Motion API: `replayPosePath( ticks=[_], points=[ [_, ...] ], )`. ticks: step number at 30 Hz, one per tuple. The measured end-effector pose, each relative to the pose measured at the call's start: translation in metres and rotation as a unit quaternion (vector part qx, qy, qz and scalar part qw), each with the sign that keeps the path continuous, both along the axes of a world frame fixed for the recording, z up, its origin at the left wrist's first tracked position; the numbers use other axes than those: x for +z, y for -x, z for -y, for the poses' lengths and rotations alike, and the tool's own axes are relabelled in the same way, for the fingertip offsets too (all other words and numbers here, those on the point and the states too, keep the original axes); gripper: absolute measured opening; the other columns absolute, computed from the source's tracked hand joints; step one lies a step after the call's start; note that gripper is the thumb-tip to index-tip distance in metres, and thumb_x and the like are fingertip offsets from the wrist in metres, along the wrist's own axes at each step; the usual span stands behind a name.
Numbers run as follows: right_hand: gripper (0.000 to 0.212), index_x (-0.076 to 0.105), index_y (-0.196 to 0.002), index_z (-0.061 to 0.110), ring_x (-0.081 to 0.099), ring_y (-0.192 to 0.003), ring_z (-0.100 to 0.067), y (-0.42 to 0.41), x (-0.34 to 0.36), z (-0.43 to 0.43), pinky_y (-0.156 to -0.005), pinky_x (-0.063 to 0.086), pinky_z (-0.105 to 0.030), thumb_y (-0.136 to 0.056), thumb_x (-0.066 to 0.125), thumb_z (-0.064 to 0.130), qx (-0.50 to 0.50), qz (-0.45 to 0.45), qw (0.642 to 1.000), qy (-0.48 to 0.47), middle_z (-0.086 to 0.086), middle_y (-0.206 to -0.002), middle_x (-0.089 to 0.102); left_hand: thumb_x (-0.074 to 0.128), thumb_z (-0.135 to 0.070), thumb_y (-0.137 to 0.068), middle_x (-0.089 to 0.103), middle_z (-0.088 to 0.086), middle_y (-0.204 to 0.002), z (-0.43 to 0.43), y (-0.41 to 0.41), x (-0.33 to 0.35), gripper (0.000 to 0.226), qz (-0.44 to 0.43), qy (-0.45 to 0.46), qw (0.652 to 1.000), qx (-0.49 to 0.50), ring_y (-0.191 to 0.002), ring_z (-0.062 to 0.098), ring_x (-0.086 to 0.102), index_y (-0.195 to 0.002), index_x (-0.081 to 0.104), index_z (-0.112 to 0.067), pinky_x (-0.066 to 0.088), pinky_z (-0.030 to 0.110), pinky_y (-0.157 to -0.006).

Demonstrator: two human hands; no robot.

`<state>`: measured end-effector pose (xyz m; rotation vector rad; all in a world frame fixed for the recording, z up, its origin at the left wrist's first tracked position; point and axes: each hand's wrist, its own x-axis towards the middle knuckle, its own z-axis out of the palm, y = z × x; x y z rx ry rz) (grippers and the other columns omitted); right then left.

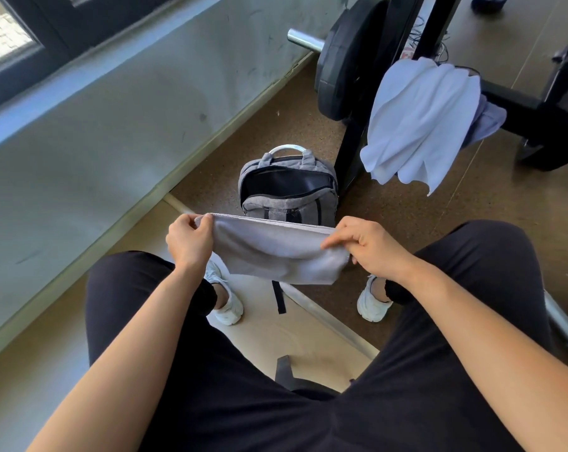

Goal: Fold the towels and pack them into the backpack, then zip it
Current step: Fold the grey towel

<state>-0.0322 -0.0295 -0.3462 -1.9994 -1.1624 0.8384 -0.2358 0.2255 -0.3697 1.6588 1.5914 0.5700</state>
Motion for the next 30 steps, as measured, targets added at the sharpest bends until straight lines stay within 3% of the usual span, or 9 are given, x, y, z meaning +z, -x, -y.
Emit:
replayPosePath(
  ticks=[3,5,8,11,13,15,17,22,30],
  points=[
    [0.044,0.059,-0.140,0.017,0.059,-0.104,-0.011,-0.001,-0.007,-0.001,-0.085,0.039,-0.010,-0.104,0.041,0.000,-0.005,0.027,0.998,0.061,-0.006,-0.113,0.059,0.063,-0.037,-0.090,0.067,-0.002,-0.083,0.002,-0.001,0.001,0.023,0.010,-0.004,1.000,-0.024,-0.086,0.022,0.060,-0.091,0.071,-0.016,0.040,0.029,-0.073],
    [0.049,0.046,-0.150,0.020,0.053,-0.127,-0.020,-0.004,-0.010,-0.001,-0.099,0.036,-0.016,-0.105,0.040,0.004,-0.008,0.015,0.994,0.107,-0.006,-0.141,0.055,0.066,-0.037,-0.089,0.065,-0.007,-0.078,0.005,-0.002,0.001,0.019,0.030,-0.005,0.998,-0.054,-0.080,0.016,0.058,-0.086,0.072,-0.019,0.041,0.029,-0.071],
    [0.056,0.032,-0.158,0.021,0.062,-0.108,-0.020,-0.004,-0.014,-0.001,-0.093,0.043,-0.023,-0.105,0.043,0.008,-0.010,-0.011,0.989,0.150,-0.002,-0.160,0.037,0.073,-0.034,-0.088,0.063,-0.007,-0.071,0.009,-0.005,0.000,0.018,0.081,0.021,0.991,-0.109,-0.069,0.011,0.057,-0.079,0.071,-0.019,0.051,0.033,-0.070],
    [0.057,0.038,-0.155,0.022,0.066,-0.078,-0.023,-0.001,-0.019,-0.005,-0.067,0.054,-0.025,-0.102,0.048,0.004,-0.033,-0.076,0.991,0.104,-0.005,-0.151,0.049,0.076,-0.026,-0.092,0.064,0.005,-0.072,0.017,-0.006,0.003,0.021,0.136,0.087,0.974,-0.158,-0.065,0.019,0.061,-0.080,0.068,-0.010,0.058,0.039,-0.068],
    [0.056,0.048,-0.149,0.024,0.061,-0.072,-0.027,0.004,-0.019,-0.008,-0.061,0.055,-0.025,-0.099,0.051,-0.001,-0.058,-0.129,0.989,0.053,-0.014,-0.119,0.064,0.077,-0.024,-0.092,0.065,0.009,-0.071,0.026,-0.008,0.008,0.023,0.136,0.099,0.967,-0.193,-0.061,0.019,0.061,-0.083,0.068,-0.005,0.057,0.033,-0.061],
    [0.048,0.057,-0.136,0.023,0.053,-0.066,-0.028,0.011,-0.015,-0.010,-0.059,0.056,-0.028,-0.097,0.055,-0.004,-0.077,-0.168,0.983,0.013,-0.015,-0.078,0.055,0.077,-0.023,-0.092,0.064,0.006,-0.068,0.038,-0.009,0.012,0.022,0.131,0.103,0.963,-0.213,-0.056,0.014,0.059,-0.079,0.067,-0.008,0.054,0.025,-0.054],
    [0.035,0.061,-0.122,0.017,0.053,-0.061,-0.026,0.018,-0.009,-0.013,-0.058,0.056,-0.029,-0.096,0.058,-0.005,-0.083,-0.200,0.976,-0.011,-0.011,-0.067,0.051,0.077,-0.021,-0.092,0.064,0.005,-0.066,0.052,-0.011,0.015,0.023,0.137,0.120,0.959,-0.218,-0.054,0.013,0.058,-0.075,0.064,-0.011,0.052,0.023,-0.052],
    [0.010,0.058,-0.102,-0.004,0.059,-0.054,-0.025,0.031,-0.005,-0.019,-0.053,0.056,-0.028,-0.094,0.063,-0.005,-0.106,-0.259,0.959,-0.039,-0.018,-0.075,0.056,0.076,-0.014,-0.092,0.068,0.007,-0.070,0.088,-0.017,0.019,0.016,0.165,0.164,0.939,-0.253,-0.058,0.008,0.061,-0.079,0.068,-0.007,0.053,0.020,-0.056],
    [0.033,0.060,-0.125,-0.004,0.070,-0.092,-0.030,0.036,-0.001,-0.021,-0.071,0.062,-0.029,-0.095,0.050,-0.014,-0.099,-0.388,0.915,-0.039,-0.025,-0.108,0.070,0.077,-0.014,-0.090,0.075,0.009,-0.078,0.098,-0.018,0.011,0.004,0.201,0.177,0.902,-0.339,-0.074,0.015,0.064,-0.088,0.080,-0.015,0.054,0.038,-0.073]
  ],
)
